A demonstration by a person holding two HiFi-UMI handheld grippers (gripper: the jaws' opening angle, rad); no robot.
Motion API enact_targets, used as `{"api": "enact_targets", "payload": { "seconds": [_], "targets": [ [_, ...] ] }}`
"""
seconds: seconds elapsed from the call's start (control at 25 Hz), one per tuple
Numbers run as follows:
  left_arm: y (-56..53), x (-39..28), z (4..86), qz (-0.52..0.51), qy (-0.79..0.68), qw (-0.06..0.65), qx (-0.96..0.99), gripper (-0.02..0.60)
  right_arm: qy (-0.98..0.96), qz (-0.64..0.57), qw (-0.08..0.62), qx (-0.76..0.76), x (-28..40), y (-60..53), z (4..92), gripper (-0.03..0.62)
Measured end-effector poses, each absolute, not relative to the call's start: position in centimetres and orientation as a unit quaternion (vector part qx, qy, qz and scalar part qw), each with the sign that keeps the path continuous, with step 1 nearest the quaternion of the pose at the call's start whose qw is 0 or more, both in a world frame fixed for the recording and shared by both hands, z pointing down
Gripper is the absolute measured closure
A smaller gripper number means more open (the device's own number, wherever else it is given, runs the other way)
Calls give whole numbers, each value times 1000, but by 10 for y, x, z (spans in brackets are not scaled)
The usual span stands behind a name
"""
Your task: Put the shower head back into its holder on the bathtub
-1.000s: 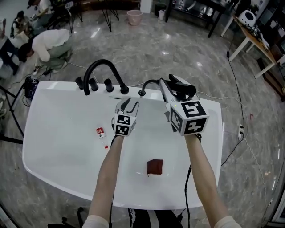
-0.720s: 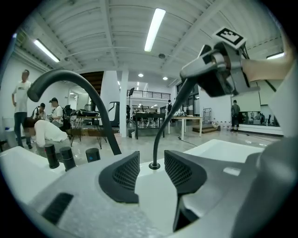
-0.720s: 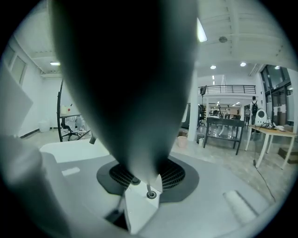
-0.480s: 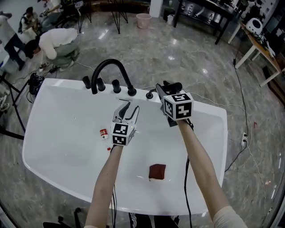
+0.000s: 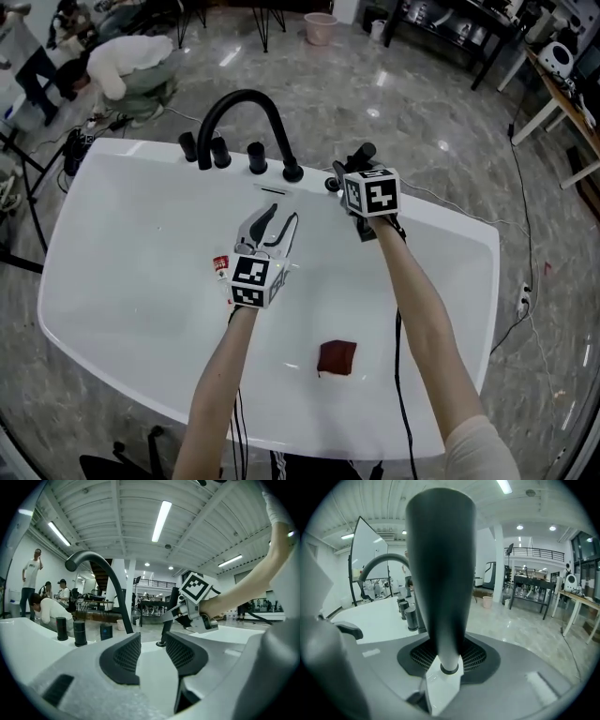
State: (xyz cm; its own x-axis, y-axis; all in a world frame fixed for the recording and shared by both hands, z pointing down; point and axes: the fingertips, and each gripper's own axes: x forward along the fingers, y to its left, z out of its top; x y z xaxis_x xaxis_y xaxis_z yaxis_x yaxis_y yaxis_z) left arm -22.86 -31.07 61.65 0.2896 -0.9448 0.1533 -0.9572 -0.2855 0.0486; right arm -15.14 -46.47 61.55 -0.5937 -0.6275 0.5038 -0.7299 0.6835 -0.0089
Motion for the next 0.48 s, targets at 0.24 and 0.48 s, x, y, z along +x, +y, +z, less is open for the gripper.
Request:
{"api": "enact_targets", "payload": {
  "seconds": [0.24, 0.48],
  "targets": [
    [-298, -240, 624, 53, -593, 62, 801, 423, -886, 95, 238, 385, -169, -480, 623, 459],
    [-297, -246, 617, 46, -590, 43, 805, 423, -884, 93, 238, 391, -178, -492, 633, 461]
  ]
}}
